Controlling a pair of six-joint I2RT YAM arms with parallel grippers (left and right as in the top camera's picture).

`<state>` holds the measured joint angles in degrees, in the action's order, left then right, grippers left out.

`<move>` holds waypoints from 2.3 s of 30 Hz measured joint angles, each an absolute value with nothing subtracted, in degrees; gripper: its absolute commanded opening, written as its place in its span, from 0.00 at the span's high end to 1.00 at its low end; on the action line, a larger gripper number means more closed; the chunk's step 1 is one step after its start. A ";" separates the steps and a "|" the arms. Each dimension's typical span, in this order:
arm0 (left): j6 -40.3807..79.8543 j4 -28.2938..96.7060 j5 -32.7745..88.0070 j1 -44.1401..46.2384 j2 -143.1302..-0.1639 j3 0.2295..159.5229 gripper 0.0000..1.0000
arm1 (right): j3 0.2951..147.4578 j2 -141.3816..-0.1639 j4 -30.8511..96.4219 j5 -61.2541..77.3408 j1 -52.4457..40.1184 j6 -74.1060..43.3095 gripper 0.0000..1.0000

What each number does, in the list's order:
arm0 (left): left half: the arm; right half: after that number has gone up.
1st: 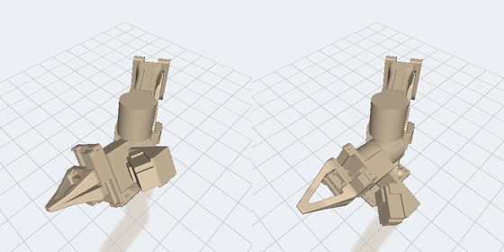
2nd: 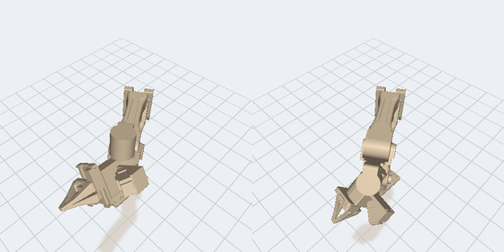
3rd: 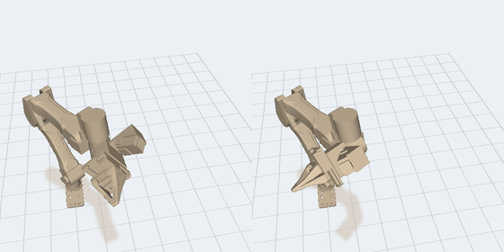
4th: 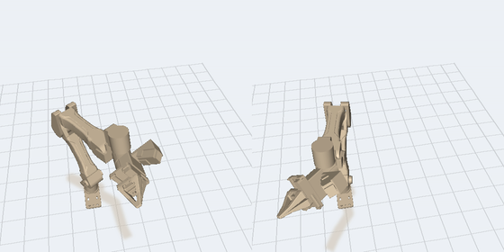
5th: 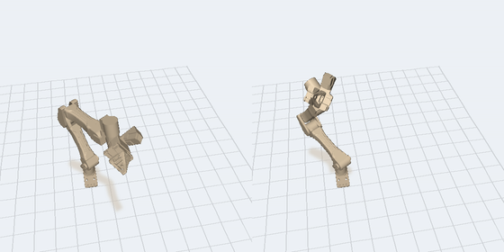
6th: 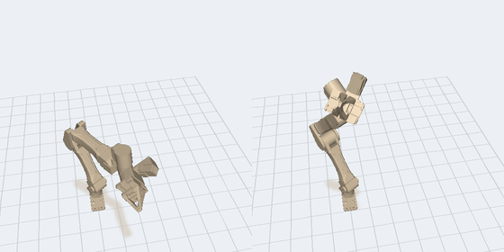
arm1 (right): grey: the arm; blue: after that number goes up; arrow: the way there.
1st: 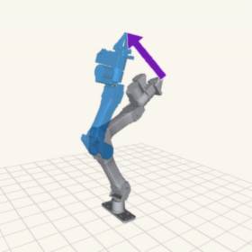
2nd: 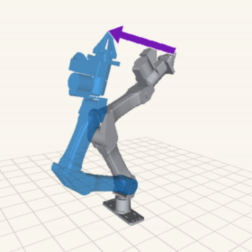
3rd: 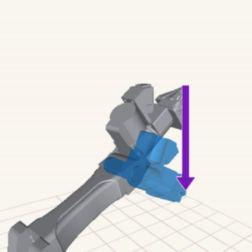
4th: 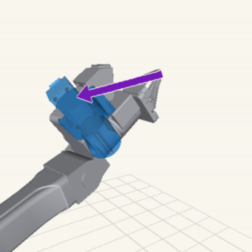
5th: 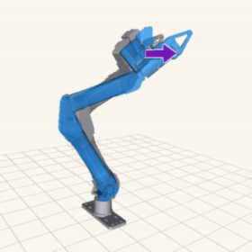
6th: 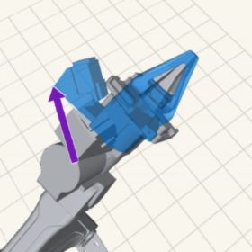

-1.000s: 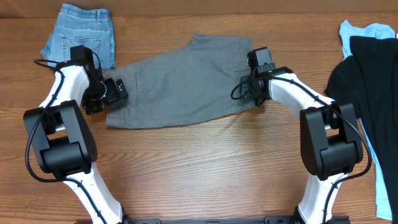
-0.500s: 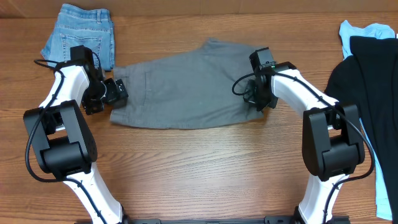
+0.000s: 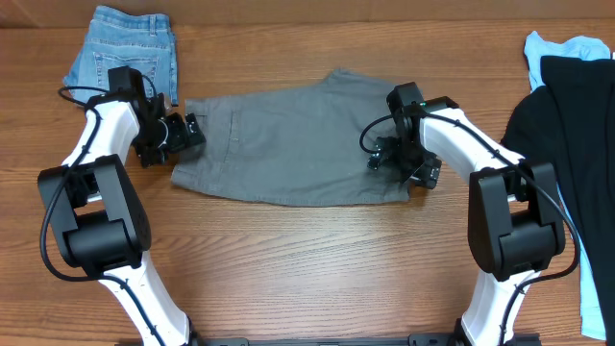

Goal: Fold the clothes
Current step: 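Grasp the right side of the shorts with the right gripper, then lift the left side with the left gripper and fold it rightward over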

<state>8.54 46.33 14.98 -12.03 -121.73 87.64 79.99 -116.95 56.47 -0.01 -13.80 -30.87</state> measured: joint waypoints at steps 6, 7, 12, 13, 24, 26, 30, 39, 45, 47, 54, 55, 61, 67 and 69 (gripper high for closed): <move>5.54 41.89 15.68 -8.23 -121.75 87.15 0.00 | 81.36 -116.95 54.35 4.19 -12.10 -27.97 0.00; 5.50 41.76 15.68 -7.97 -121.75 87.11 0.00 | 81.41 -116.95 53.98 4.95 -12.08 -27.83 0.00; 5.34 41.67 15.68 -7.60 -121.75 87.02 0.02 | 81.43 -116.95 53.43 7.27 -12.05 -27.35 0.00; 5.32 41.69 15.66 -7.57 -121.75 87.02 0.02 | 81.43 -116.95 53.41 7.35 -12.03 -27.33 0.00; 4.86 41.60 15.16 -7.57 -121.95 86.98 0.01 | 81.43 -116.95 53.04 7.70 -12.03 -27.16 0.00; 4.27 41.45 14.81 -7.57 -122.06 86.98 0.10 | 81.43 -116.95 52.82 7.70 -12.03 -27.16 0.00; 3.27 41.23 13.89 -7.64 -122.58 87.26 0.57 | 81.43 -116.95 52.42 7.70 -12.03 -27.16 0.00; 2.63 42.68 14.39 -8.49 -123.57 87.96 0.96 | 81.43 -116.95 50.22 8.82 -12.03 -28.08 0.00; 7.38 58.96 9.08 -8.45 -125.80 95.26 0.96 | 80.40 -116.88 45.45 8.80 -12.32 -28.53 0.00; 7.79 62.11 8.03 -8.32 -126.50 98.04 0.96 | 79.72 -116.55 43.70 8.75 -13.04 -28.49 0.00; 8.86 73.49 5.69 -4.78 -126.74 111.39 0.96 | 78.30 -115.87 41.15 8.56 -15.75 -28.47 0.00; 8.86 74.43 5.65 -3.97 -126.72 112.84 0.96 | 78.30 -115.87 41.12 8.51 -15.75 -28.47 0.00; 8.88 82.39 5.26 6.31 -126.67 126.08 0.96 | 78.30 -116.01 41.23 8.56 -15.75 -28.25 0.00; 10.11 83.79 5.26 16.19 -126.67 131.74 0.96 | 78.43 -116.16 41.39 8.58 -15.73 -28.08 0.00; 10.68 83.09 5.28 19.59 -126.67 131.79 0.96 | 78.43 -116.20 41.45 8.64 -15.73 -27.81 0.00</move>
<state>10.68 83.09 5.28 19.59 -126.67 131.79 78.43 -116.20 41.45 8.64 -15.73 -27.81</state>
